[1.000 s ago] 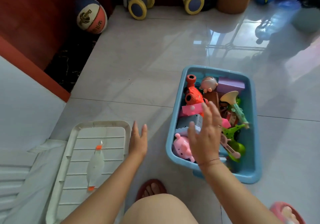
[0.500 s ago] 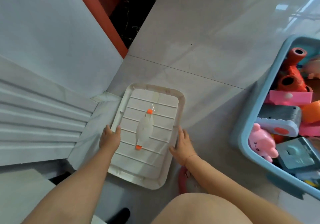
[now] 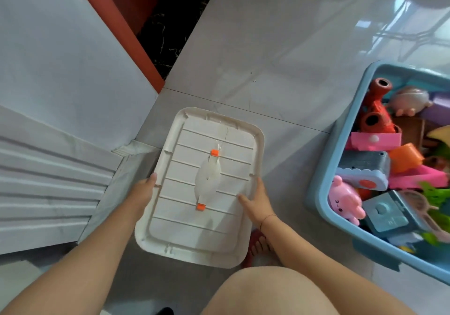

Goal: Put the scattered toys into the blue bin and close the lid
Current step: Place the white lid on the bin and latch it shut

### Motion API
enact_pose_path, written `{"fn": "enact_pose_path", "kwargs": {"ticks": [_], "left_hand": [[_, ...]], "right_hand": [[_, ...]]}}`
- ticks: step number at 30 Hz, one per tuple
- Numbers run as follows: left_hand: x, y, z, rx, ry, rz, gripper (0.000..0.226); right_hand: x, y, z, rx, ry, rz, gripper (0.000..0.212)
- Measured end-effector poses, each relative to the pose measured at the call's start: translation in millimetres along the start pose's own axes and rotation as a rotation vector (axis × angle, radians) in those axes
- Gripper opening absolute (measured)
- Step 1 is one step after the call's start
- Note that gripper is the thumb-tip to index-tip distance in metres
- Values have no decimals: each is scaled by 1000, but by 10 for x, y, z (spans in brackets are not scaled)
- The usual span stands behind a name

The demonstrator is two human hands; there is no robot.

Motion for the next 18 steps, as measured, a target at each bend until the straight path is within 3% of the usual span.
{"fn": "enact_pose_path", "kwargs": {"ticks": [4, 8, 11, 14, 18], "left_hand": [[-118, 733, 333, 198, -138, 96, 54], [-27, 1474, 1054, 278, -318, 296, 43], [113, 1941, 1717, 419, -434, 344, 30], [231, 2343, 2436, 562, -525, 355, 24], [348, 2631, 3195, 716, -686, 236, 21]], "right_hand": [[-146, -388, 50, -92, -10, 70, 74], [-366, -1141, 198, -113, -95, -216, 71], [-689, -1653, 218, -102, -60, -400, 85], [-1281, -1971, 218, -29, 104, -541, 55], [-2287, -1849, 201, -87, 393, -413, 25]]}}
Point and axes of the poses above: each hand's wrist, its own z-axis away from the middle knuckle, its own x-axis out of the palm, y = z × x, the point moved 2 cm from there along -z, towards the middle knuckle, and after that the axes turned 15 degrees about y, right-handed, at the moved point
